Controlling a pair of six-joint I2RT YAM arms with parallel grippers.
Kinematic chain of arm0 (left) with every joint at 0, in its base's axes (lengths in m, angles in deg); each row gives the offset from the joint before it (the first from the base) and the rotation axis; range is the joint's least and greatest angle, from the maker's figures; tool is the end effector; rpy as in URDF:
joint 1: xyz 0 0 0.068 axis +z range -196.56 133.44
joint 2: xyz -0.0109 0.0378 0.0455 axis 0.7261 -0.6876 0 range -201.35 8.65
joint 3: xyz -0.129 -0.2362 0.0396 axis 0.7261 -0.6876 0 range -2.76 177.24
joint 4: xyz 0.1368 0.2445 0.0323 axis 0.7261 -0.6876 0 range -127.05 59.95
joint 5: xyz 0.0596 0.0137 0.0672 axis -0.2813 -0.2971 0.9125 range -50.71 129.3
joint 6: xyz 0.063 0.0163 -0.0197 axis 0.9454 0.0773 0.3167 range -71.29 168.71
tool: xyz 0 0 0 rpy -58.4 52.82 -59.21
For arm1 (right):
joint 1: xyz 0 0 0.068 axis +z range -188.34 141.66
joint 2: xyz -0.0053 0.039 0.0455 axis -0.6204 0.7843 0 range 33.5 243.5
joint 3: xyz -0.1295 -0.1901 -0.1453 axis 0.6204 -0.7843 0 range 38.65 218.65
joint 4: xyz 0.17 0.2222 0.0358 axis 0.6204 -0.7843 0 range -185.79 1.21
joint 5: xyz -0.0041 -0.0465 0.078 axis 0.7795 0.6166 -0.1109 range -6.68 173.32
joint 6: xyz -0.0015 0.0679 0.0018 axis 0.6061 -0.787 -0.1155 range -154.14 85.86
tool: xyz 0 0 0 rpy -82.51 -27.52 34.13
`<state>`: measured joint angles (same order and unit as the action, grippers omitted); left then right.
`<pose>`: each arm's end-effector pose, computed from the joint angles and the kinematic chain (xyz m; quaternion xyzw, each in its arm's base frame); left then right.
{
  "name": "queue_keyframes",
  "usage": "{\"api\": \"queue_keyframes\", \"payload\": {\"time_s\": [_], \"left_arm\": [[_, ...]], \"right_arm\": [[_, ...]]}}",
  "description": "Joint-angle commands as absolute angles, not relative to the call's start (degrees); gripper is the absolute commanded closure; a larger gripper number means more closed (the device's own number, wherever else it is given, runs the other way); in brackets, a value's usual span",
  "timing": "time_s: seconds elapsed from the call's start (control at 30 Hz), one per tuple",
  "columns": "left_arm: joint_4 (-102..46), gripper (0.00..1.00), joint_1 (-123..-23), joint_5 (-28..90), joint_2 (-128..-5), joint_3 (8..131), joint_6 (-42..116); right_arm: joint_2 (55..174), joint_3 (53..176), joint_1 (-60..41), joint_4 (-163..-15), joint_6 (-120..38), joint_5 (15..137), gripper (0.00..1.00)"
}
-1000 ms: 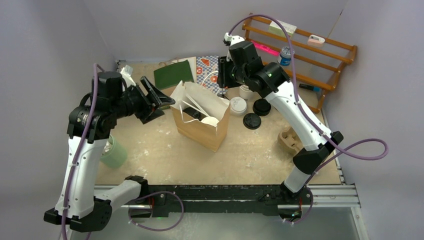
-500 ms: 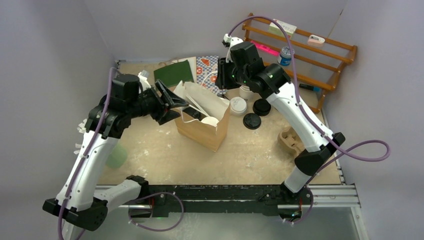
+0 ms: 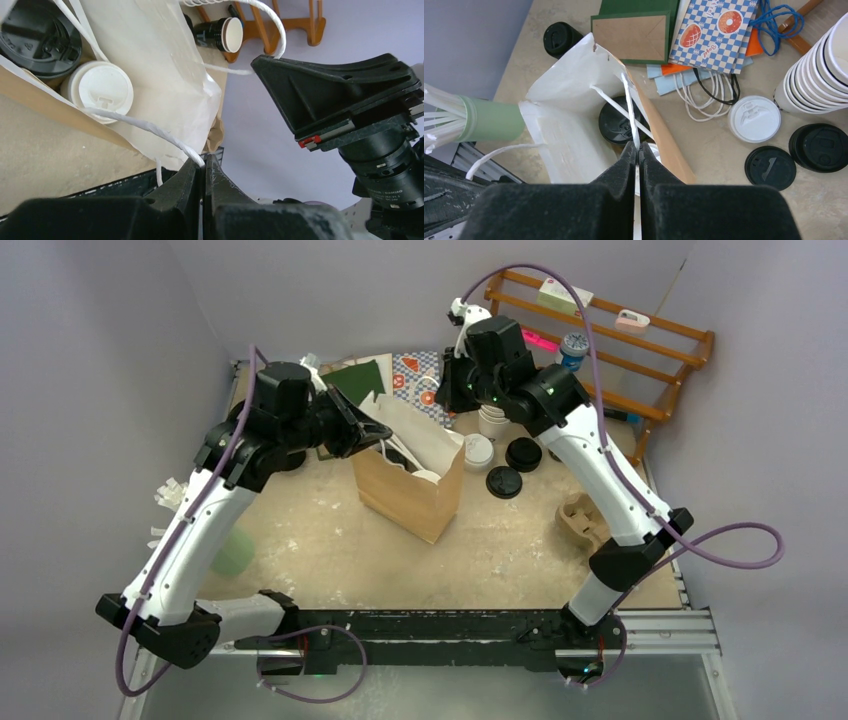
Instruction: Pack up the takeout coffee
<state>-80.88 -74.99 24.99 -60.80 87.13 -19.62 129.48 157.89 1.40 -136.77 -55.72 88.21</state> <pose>0.2276 -0.1384 0.4451 -0.2357 0.8304 -0.4404 0.2468 0.2994 0.2429 0.4822 -0.1100 0.8344 0.2439 0.4818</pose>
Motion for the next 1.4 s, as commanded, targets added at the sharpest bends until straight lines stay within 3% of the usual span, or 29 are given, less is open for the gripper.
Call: {"api": "queue_keyframes", "payload": {"time_s": [0.0, 0.47, 0.53, 0.6, 0.7, 0.77, 0.87, 0.93, 1.1, 1.23, 1.37], "left_arm": [[-77.9, 1.00, -74.9, 27.3, -63.1, 91.6, -17.8], [-70.9, 1.00, -74.9, 27.4, -72.9, 96.6, -12.2], [-70.2, 1.00, -74.9, 26.6, -73.5, 96.1, -12.0], [-69.2, 0.89, -74.9, 25.6, -74.0, 95.7, -12.0], [-69.5, 0.66, -74.9, 26.2, -74.4, 96.8, -11.1], [-71.2, 0.53, -74.9, 27.9, -75.0, 99.7, -9.2], [-78.7, 0.39, -74.8, 32.6, -76.6, 106.9, -4.2], [-84.9, 0.35, -74.8, 37.7, -77.0, 111.1, -0.8], [-92.8, 0.23, -74.8, 53.7, -69.9, 108.6, 5.1], [-85.9, 0.20, -74.8, 63.6, -59.1, 97.2, 10.0], [-73.0, 0.21, -74.8, 65.3, -49.3, 80.3, 16.7]], "right_arm": [[126.4, 160.1, 1.6, -137.0, -55.2, 90.2, 1.00], [117.2, 149.1, 1.6, -138.3, -54.4, 91.8, 0.99], [117.0, 148.0, 1.7, -139.2, -54.3, 92.5, 0.86], [117.5, 148.0, 1.6, -140.7, -54.3, 93.6, 0.71], [117.7, 148.7, 1.6, -142.3, -54.6, 95.5, 0.63], [116.9, 148.9, 1.6, -142.4, -54.9, 97.6, 0.49], [115.6, 149.8, 1.6, -143.6, -54.8, 102.8, 0.21], [113.9, 149.6, 1.6, -144.3, -54.9, 106.4, 0.12], [104.7, 138.6, 1.6, -139.7, -53.6, 114.0, 0.06], [93.1, 123.4, 1.6, -128.3, -50.7, 121.2, 0.03], [82.7, 108.1, 1.7, -118.9, -49.3, 121.7, 0.03]]}}
